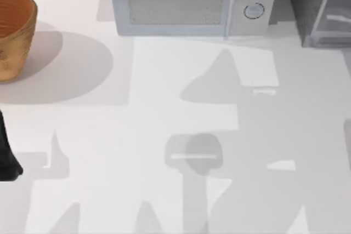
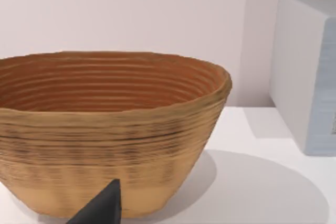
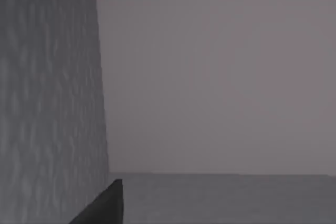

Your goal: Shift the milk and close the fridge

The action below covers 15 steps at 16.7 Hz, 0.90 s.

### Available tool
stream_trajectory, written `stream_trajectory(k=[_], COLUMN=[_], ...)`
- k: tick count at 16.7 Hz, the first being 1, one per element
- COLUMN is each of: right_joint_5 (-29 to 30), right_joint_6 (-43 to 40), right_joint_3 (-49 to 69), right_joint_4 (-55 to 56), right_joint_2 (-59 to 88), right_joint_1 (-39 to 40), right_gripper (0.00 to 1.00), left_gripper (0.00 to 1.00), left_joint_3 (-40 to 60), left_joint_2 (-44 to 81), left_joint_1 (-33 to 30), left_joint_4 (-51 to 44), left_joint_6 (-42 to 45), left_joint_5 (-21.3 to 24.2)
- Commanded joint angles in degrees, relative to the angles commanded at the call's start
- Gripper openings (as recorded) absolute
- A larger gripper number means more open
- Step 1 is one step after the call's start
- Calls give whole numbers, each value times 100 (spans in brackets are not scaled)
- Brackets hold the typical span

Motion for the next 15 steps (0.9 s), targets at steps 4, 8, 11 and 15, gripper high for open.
stream_trajectory(k=[4,8,11,15], right_joint_5=[192,401,552,717], right_joint_6=[-13,-27,-35,-42], right_joint_3=[-1326,-2747,-3745,-4819], right_joint_4=[-1062,-2199,-2995,-3851], right_joint_2=[-2673,-5483,-7335,-9065], right_joint_1=[213,441,599,769], right_gripper=[100,100,100,100], left_gripper=[100,100,100,100], left_joint_3=[0,0,0,0], left_joint_2=[0,0,0,0], left_joint_1=[0,0,0,0], left_joint_4=[0,0,0,0], left_joint_6=[0,0,0,0], left_joint_5=[0,0,0,0])
